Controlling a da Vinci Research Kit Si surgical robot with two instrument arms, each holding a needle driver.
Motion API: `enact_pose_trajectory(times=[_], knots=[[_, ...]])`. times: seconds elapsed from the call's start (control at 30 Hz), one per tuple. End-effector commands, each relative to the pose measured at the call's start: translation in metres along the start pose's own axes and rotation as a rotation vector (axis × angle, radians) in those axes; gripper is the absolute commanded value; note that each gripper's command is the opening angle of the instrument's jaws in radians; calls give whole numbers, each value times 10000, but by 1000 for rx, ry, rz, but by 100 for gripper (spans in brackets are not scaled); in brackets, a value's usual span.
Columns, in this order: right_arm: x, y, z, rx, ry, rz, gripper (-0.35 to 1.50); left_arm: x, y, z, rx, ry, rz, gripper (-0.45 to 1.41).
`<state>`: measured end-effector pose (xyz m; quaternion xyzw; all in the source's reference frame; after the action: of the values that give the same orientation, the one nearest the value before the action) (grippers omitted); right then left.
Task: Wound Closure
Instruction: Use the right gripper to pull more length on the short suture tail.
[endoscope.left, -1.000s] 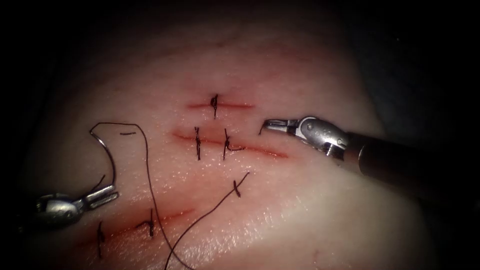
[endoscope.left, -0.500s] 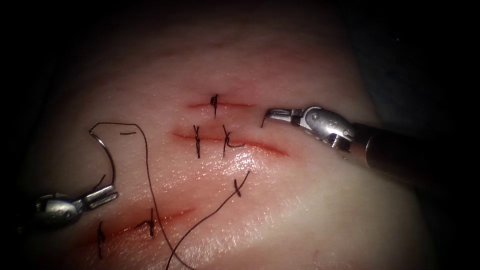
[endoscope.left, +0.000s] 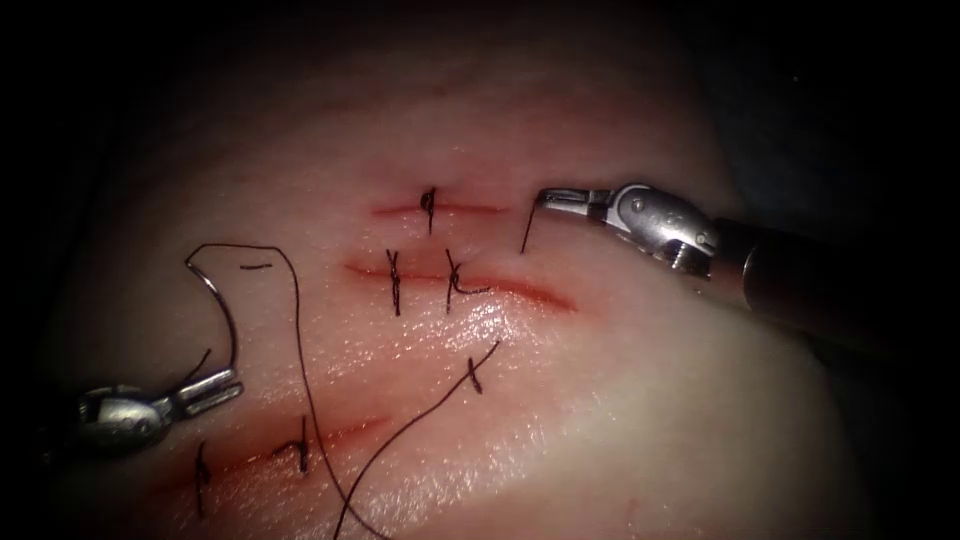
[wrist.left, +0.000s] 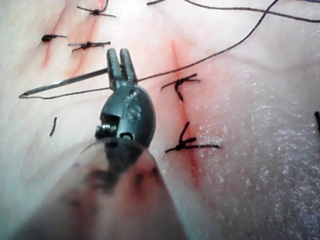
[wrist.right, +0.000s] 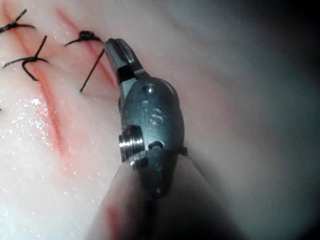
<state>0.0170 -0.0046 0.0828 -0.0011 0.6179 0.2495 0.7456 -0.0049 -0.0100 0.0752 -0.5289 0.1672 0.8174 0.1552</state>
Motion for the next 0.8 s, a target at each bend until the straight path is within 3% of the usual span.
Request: enact_pose_trajectory(times=[0.03, 0.37, 0.4, 0.43, 0.47, 0.67, 0.8], knots=[[2, 5, 10, 1, 4, 0, -35, -4, 2, 7, 0, 2, 0, -45], [3, -1, 12, 15, 11, -9, -35, -4, 3, 7, 0, 4, 2, -45], [3, -2, 13, 16, 13, -10, -18, -4, 3, 8, 0, 4, 2, -45], [3, -4, 14, -11, 43, -9, 101, -5, 2, 9, -1, 3, 0, -45], [4, -4, 14, -31, 50, -5, 130, -5, -3, 11, -2, 1, -3, -45], [13, 6, -16, -6, 36, 7, 133, -14, -39, 33, -17, -14, -24, -45], [26, 16, -59, -46, 72, 7, 142, -32, -87, 61, -5, -58, -12, -45]])
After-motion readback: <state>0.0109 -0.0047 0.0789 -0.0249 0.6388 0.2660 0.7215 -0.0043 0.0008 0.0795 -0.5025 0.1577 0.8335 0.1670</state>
